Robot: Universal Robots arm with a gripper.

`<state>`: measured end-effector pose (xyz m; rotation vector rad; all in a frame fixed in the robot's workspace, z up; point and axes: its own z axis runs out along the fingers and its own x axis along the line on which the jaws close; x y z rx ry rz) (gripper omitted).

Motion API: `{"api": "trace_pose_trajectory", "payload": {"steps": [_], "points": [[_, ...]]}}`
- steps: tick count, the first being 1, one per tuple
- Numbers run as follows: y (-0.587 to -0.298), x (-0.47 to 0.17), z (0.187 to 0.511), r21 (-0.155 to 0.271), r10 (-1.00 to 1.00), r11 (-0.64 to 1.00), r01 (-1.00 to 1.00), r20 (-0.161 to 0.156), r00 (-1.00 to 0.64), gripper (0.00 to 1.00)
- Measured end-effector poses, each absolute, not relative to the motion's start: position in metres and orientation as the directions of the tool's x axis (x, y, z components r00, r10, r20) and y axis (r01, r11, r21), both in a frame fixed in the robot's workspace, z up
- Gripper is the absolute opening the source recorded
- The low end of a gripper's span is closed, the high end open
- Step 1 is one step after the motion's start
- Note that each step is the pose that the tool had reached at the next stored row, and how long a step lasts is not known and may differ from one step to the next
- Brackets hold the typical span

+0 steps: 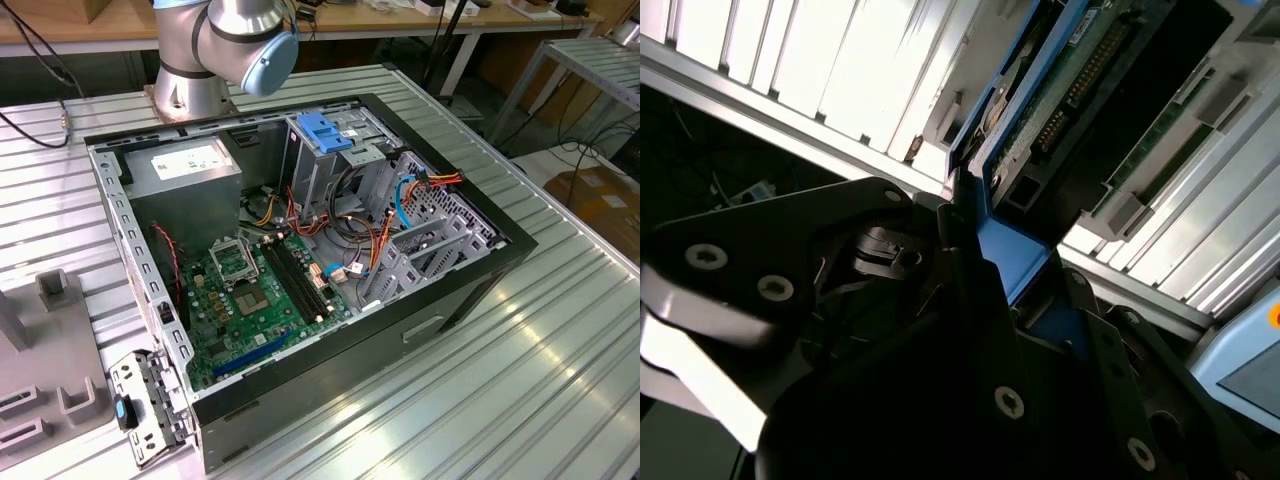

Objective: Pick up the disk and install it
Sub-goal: 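Pick up the disk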

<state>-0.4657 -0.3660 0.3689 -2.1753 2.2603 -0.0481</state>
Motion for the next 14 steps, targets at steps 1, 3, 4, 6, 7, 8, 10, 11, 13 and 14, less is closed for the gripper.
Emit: {"api": "trace_pose_trajectory", "payload": {"steps": [1, 3, 4, 6, 7, 8, 10, 11, 13, 14], "points": [[-0.366, -0.466, 0.370, -0.025, -0.999, 0.038, -0.999, 0.018, -0.039, 0.37], [-0.366, -0.466, 0.372, -0.025, -0.999, 0.038, -0.999, 0.018, -0.039, 0.37], [-0.366, -0.466, 0.373, -0.025, -0.999, 0.038, -0.999, 0.018, -0.039, 0.37], [-0.366, -0.466, 0.376, -0.025, -0.999, 0.038, -0.999, 0.018, -0.039, 0.37], [-0.366, -0.466, 0.377, -0.025, -0.999, 0.038, -0.999, 0.018, -0.039, 0.37], [-0.366, -0.466, 0.378, -0.025, -0.999, 0.038, -0.999, 0.018, -0.039, 0.37], [-0.366, -0.466, 0.380, -0.025, -0.999, 0.038, -0.999, 0.018, -0.039, 0.37], [-0.366, -0.466, 0.381, -0.025, -0.999, 0.038, -0.999, 0.018, -0.039, 0.37], [-0.366, -0.466, 0.383, -0.025, -0.999, 0.038, -0.999, 0.018, -0.039, 0.37], [-0.366, -0.466, 0.384, -0.025, -0.999, 0.038, -0.999, 0.018, -0.039, 0.37]]}}
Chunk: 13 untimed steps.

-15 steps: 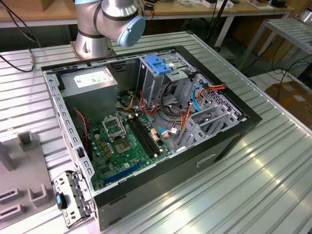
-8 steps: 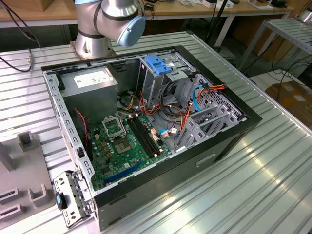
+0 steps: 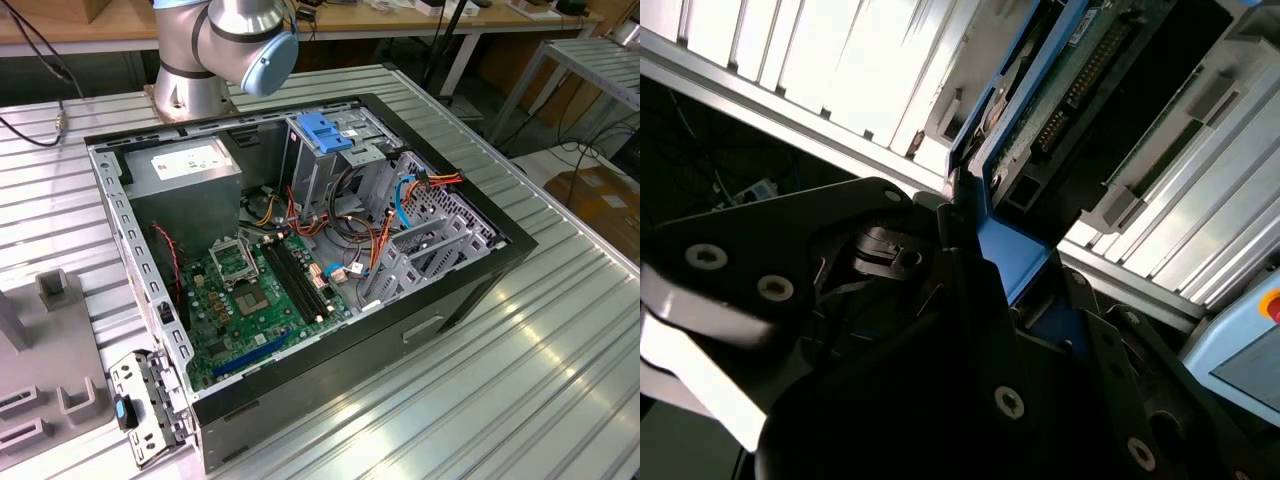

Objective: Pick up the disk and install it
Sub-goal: 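Pick up the disk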

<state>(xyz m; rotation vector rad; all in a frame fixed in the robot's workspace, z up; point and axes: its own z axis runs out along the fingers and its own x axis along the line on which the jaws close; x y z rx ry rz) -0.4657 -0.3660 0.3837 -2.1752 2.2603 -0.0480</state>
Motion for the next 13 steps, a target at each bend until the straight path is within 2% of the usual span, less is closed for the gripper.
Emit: {"api": "trace_pose_trajectory", "payload": {"steps": [13], "points": [[-0.366, -0.466, 0.401, -0.025, -0.999, 0.038, -0.999, 0.017, -0.039, 0.37]]}}
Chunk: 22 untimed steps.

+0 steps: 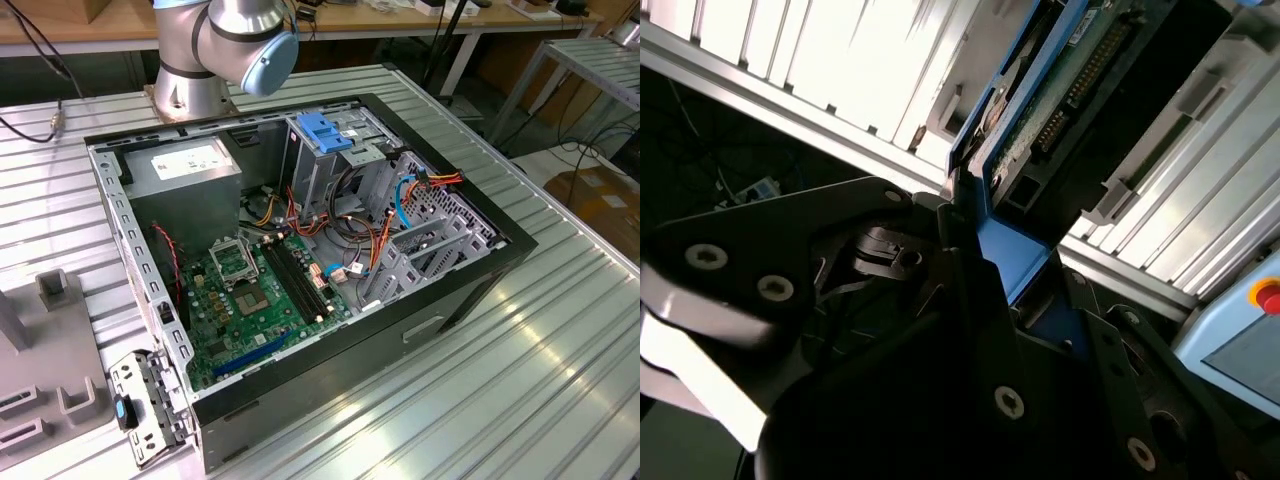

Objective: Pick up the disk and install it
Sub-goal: 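Pick up the disk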

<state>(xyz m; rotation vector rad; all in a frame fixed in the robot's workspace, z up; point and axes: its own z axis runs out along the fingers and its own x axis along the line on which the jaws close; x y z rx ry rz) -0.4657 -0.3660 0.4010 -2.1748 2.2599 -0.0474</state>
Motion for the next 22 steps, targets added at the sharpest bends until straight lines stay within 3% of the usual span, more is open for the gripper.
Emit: {"api": "trace_pose_trajectory", "payload": {"steps": [22], "points": [[-0.366, -0.466, 0.426, -0.025, -0.999, 0.038, -0.999, 0.017, -0.039, 0.37]]}}
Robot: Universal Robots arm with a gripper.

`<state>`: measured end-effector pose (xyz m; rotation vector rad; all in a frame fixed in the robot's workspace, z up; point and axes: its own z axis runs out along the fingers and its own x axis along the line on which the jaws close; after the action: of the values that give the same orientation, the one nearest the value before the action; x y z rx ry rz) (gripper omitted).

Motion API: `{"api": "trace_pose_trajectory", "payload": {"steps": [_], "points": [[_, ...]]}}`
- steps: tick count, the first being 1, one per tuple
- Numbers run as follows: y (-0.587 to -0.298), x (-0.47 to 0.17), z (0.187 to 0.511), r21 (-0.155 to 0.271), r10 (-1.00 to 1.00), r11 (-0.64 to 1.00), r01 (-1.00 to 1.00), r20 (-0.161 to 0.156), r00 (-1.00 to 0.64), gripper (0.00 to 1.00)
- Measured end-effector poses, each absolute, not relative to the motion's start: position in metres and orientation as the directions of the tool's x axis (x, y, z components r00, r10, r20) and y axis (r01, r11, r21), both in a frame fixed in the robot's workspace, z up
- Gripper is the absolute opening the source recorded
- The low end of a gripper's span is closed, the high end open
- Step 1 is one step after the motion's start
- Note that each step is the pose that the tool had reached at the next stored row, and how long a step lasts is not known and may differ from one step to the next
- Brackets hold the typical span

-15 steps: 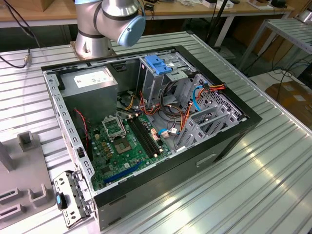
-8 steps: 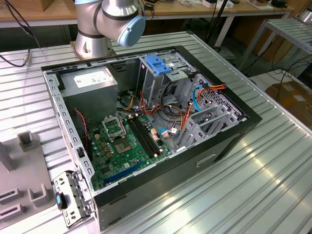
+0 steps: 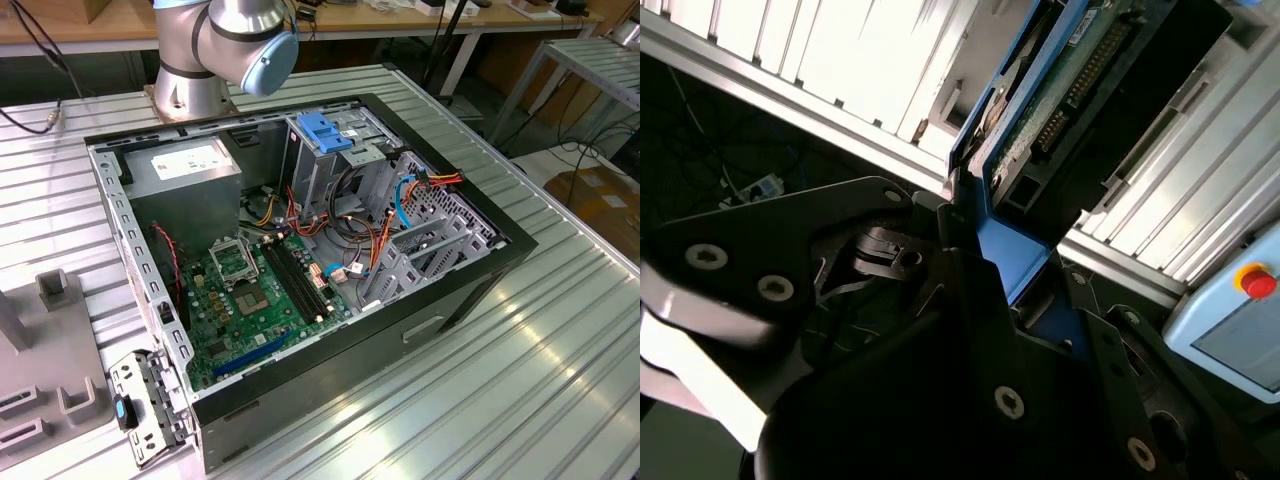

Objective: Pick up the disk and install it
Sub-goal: 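Pick up the disk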

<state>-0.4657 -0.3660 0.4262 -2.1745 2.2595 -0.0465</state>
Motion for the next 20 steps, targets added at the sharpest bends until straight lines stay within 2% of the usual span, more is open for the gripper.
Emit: {"api": "trace_pose_trajectory", "payload": {"steps": [20], "points": [[-0.366, -0.466, 0.444, -0.025, -0.999, 0.038, -0.999, 0.016, -0.039, 0.37]]}}
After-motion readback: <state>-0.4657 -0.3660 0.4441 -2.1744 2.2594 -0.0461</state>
